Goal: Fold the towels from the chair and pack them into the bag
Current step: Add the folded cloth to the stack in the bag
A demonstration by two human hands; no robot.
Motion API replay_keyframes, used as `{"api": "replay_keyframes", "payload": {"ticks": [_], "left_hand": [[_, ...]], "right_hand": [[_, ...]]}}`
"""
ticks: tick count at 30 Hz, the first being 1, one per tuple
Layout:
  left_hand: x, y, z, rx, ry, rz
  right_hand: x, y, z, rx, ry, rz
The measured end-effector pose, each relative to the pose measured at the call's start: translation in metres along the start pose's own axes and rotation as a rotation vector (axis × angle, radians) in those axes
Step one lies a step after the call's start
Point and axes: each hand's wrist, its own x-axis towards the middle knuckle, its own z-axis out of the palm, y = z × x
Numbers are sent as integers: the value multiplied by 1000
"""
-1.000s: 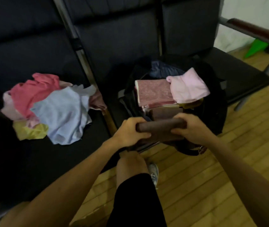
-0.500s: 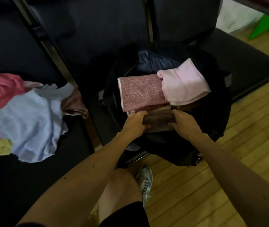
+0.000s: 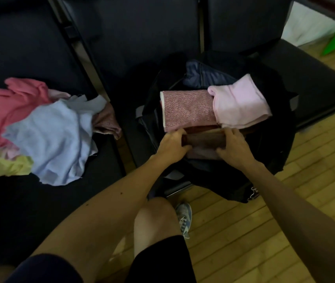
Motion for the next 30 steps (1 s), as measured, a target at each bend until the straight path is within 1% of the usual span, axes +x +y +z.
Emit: {"api": "replay_keyframes", "payload": {"ticks": [3, 6, 7, 8, 11, 12, 14, 16, 18, 20, 23, 25, 28, 30], "left_hand": [[-23, 0, -37, -114, 94, 17], [-58, -11, -79, -241, 181, 10], [-71, -18, -90, -279, 203, 9], [-82, -23, -94, -340, 216, 7], [-127, -70, -115, -441, 333, -42], [-142, -91, -123, -445, 380, -81], [-164, -131, -131, -422, 433, -200], [-181, -173, -139, -397, 468, -346], [-189, -209, -146, -373, 498, -451], [-191, -238, -150, -330, 500, -520], [-188, -271, -145, -220, 395, -571], [-186, -287, -135, -146, 321, -542], [-186, -300, -123, -40, 271, -486], [-188, -304, -117, 3, 263, -452]], "right_hand": [[-15, -23, -10, 22, 81, -33], [-34, -62, -11, 124, 195, -214], [-39, -79, -7, 184, 217, -253], [-47, -93, -6, 238, 211, -256], [-64, -163, 25, 354, 88, -344], [-68, -188, 40, 377, 29, -389], [-72, -227, 71, 409, -93, -421], [-71, -263, 106, 434, -188, -389], [-67, -292, 134, 455, -266, -315], [-60, -316, 160, 466, -329, -231], [-49, -339, 198, 407, -377, -168], [-44, -349, 221, 290, -414, -162], [-39, -355, 250, 113, -456, -156], [-37, -355, 261, 50, -427, -176]]}}
